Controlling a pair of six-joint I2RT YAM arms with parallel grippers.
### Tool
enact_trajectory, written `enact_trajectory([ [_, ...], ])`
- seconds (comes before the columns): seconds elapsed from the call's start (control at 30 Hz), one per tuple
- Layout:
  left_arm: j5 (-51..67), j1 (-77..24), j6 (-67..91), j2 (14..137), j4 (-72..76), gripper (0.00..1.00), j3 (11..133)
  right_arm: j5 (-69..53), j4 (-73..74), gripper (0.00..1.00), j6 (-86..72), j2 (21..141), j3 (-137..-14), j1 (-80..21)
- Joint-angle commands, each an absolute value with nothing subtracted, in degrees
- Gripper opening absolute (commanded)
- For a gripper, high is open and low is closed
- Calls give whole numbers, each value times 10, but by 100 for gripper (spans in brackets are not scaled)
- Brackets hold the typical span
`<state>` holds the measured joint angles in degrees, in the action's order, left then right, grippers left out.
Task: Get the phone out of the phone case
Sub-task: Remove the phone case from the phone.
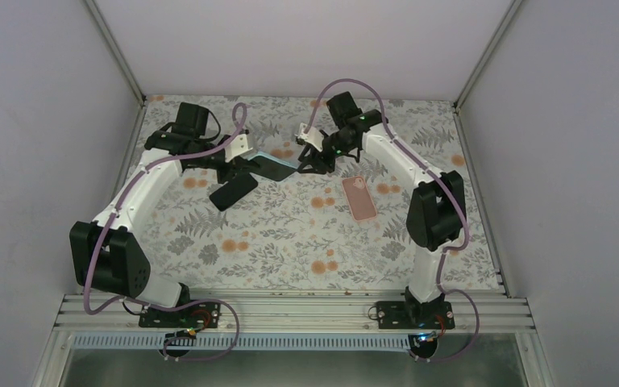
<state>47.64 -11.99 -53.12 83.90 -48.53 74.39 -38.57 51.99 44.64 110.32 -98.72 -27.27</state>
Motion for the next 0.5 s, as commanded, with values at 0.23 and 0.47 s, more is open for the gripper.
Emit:
enact_trajectory([
  [0.23,557,-135,-564,833,-558,2,756,-328,467,40,461,1121,-1029,-246],
  [0.47,546,-135,-554,834,-540,2,753,-374,535,47,501,1091,-1017,-252],
])
